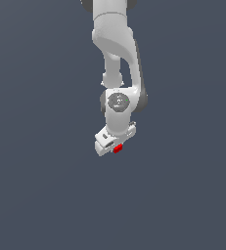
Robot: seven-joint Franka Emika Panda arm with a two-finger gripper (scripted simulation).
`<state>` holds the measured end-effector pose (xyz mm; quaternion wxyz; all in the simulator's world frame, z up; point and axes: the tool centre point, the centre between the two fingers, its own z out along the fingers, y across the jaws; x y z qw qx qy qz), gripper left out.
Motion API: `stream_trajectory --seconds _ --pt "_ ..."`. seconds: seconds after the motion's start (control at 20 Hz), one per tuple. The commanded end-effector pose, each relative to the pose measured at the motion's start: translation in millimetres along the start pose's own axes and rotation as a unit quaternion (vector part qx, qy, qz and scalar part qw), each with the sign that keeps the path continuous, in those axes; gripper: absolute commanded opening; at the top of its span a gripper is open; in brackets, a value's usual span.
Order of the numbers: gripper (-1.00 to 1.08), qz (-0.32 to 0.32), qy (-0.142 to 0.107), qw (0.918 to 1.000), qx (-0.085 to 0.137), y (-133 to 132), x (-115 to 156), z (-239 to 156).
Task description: Pick up the red cube and move it to a goal position.
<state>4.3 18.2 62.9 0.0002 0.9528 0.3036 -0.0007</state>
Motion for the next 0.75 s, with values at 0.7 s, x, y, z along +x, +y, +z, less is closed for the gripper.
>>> stream_trajectory --seconds 0.7 --pt "-1.0 0.0 0.0 1.0 -0.001 -54.3 -14.4 -40.7"
